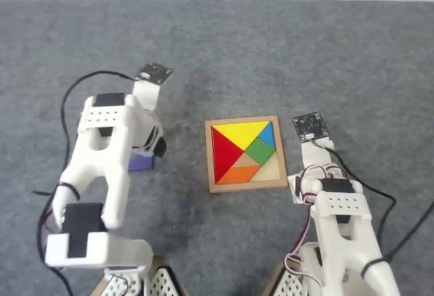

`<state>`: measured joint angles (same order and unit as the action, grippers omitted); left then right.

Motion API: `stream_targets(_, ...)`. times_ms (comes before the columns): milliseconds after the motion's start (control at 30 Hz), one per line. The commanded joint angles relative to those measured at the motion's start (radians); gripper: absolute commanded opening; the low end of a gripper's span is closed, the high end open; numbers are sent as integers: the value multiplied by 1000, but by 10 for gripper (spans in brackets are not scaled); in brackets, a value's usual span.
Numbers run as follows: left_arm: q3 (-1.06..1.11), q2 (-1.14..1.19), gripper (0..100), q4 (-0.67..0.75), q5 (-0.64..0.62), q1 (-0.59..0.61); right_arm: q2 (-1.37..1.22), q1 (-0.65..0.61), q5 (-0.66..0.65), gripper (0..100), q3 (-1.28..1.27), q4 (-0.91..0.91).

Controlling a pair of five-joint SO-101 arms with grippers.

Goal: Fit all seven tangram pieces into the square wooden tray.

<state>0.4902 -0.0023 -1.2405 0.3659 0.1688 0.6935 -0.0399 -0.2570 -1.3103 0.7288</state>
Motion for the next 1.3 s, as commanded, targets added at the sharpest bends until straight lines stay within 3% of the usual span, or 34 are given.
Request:
stream_targets(0,31,-8,206,78,100,46,36,-7,-12,8,8,-10)
stream_targets(267,142,34,206,198,187,69,36,-7,-12,8,8,-12)
stream_targets(667,128,121,175,127,216,89,36,-7,-12,8,8,-13)
stream_targets(833,117,112,84,124,212,87,35,-7,-12,8,8,-15)
stream_targets(933,107,71,80,120,209,86,35,-7,-12,8,8,-16)
stream_targets(1267,104,-135,80,8,107,-95,35,-8,-12,8,8,-15)
